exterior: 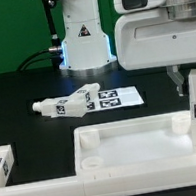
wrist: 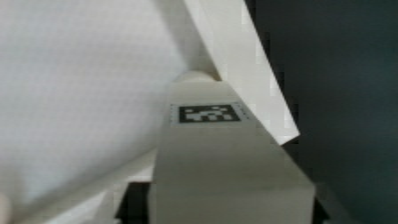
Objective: Assemble desk
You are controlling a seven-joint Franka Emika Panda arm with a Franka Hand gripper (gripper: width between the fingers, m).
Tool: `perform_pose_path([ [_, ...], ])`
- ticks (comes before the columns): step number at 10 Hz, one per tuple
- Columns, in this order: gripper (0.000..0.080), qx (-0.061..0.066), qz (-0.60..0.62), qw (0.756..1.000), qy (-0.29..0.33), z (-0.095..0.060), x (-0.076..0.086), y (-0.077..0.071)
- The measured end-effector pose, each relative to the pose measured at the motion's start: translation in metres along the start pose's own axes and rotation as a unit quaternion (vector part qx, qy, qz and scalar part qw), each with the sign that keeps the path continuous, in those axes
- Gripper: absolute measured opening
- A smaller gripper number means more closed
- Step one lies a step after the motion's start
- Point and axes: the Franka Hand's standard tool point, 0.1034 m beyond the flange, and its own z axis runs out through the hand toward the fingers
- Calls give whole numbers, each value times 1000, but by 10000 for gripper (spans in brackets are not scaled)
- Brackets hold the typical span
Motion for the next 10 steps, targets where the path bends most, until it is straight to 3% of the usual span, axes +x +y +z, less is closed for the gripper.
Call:
perform_pose_path([
  [1, 287, 1, 88, 996, 0, 0, 0, 0],
  [4, 287, 34, 336, 941, -5, 1, 2, 7],
  [7, 287, 36, 340, 940, -9, 1, 3, 7],
  [10, 605, 43, 113, 993, 6, -1, 5, 4],
])
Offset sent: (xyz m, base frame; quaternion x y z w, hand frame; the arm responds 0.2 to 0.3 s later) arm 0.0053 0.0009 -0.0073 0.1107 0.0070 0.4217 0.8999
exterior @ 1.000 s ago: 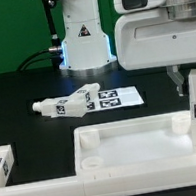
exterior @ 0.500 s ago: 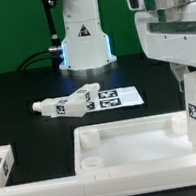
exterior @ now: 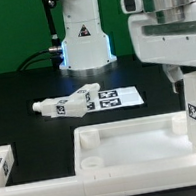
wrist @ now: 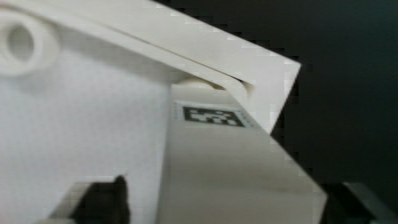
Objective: Assemble desk
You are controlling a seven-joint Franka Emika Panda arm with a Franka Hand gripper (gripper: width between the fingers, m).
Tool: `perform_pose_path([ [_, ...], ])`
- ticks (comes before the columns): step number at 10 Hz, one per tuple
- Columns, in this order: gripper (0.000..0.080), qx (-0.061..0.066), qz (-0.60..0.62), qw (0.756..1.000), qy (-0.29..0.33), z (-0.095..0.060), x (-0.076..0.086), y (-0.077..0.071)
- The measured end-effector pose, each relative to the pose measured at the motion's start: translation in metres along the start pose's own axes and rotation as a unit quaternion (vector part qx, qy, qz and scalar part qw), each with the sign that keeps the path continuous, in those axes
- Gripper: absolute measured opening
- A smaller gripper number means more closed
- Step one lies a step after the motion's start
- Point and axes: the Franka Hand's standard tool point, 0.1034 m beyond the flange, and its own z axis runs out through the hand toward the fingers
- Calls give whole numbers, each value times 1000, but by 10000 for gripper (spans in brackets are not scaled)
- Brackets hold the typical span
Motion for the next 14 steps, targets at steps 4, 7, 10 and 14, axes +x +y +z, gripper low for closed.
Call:
perform_pose_path([
  [4, 647, -1, -140, 990, 0, 1, 0, 0],
  [7, 649, -3, -356, 934, 9, -8, -8, -9],
  [10, 553, -4, -337, 942, 8, -6, -6, -7],
  [14, 296, -6, -155, 988, 18, -6, -3, -4],
])
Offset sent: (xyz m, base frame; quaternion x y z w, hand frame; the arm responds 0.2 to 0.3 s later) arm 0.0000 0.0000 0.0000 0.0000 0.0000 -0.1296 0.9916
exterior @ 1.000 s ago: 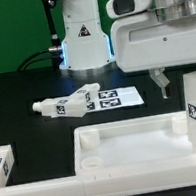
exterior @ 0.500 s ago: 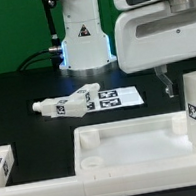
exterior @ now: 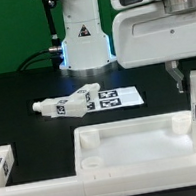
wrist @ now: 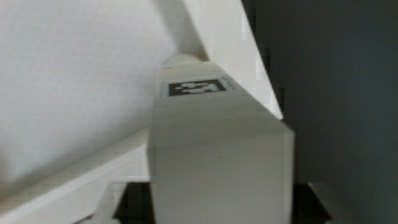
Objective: Assemble desk
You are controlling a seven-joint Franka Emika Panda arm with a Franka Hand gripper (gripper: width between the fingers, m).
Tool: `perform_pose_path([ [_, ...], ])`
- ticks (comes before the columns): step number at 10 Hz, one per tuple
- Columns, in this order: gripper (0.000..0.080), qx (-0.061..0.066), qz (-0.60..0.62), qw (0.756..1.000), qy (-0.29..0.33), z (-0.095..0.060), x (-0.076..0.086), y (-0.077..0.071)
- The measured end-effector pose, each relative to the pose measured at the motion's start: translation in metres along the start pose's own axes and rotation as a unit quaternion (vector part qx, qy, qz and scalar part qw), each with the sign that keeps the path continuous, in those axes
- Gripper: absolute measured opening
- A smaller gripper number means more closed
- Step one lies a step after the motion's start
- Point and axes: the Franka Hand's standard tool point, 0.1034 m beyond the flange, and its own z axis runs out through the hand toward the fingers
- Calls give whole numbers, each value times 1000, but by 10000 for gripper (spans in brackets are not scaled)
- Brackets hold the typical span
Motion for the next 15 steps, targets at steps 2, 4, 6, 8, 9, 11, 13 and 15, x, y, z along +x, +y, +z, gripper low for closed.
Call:
perform_pose_path([
  [2, 296, -2, 156, 988, 5, 0, -1, 2],
  [4, 296, 7, 323, 946, 1, 1, 0, 5],
  [6, 296, 15, 411, 911, -12, 1, 3, 10],
  [8, 297, 14, 440, 898, -14, 2, 1, 9],
  [9, 297, 14, 409, 912, -13, 1, 1, 8],
  [11, 604, 31, 259, 965, 8, 0, -7, -16],
  [13, 635, 32, 177, 984, 12, 1, -8, -17],
  [15, 647, 31, 118, 992, 15, 1, -8, -16],
])
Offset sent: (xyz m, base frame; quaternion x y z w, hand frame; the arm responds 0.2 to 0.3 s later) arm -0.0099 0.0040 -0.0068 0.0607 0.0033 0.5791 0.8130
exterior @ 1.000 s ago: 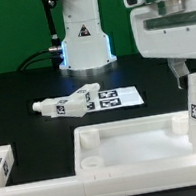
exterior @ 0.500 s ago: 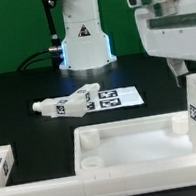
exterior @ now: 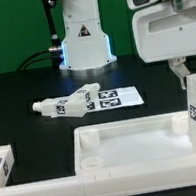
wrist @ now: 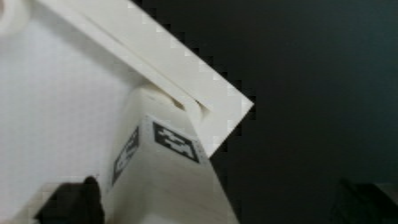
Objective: Assemble desk
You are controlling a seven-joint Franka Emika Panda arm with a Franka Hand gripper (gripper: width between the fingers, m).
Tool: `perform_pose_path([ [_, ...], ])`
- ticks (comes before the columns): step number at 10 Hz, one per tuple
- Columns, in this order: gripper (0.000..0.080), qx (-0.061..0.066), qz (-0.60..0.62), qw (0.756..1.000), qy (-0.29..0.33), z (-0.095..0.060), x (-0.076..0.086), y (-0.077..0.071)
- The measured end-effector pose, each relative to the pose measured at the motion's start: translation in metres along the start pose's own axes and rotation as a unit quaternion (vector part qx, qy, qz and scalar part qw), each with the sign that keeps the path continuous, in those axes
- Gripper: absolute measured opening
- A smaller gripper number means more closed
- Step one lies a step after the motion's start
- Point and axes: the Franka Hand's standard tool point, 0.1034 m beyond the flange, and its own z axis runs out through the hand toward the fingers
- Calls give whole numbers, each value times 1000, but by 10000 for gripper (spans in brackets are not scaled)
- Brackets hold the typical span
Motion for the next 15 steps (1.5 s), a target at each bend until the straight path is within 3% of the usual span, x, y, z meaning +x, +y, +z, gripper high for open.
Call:
perform_pose_path([
  [2, 649, -5, -131, 991, 6, 1, 9, 13],
  [3, 649, -15, -216, 976, 11, 1, 12, 16],
  [6, 649, -32, -381, 924, 1, 10, 3, 13],
  [8, 649, -34, -427, 904, -4, 14, 4, 12],
  [10, 397, -34, -424, 905, -4, 14, 4, 13],
  [11, 397, -35, -417, 908, -3, 14, 6, 14],
  [12, 288, -34, -369, 929, 0, 12, 8, 15],
  [15, 288, -41, -110, 993, 7, 11, 10, 20],
])
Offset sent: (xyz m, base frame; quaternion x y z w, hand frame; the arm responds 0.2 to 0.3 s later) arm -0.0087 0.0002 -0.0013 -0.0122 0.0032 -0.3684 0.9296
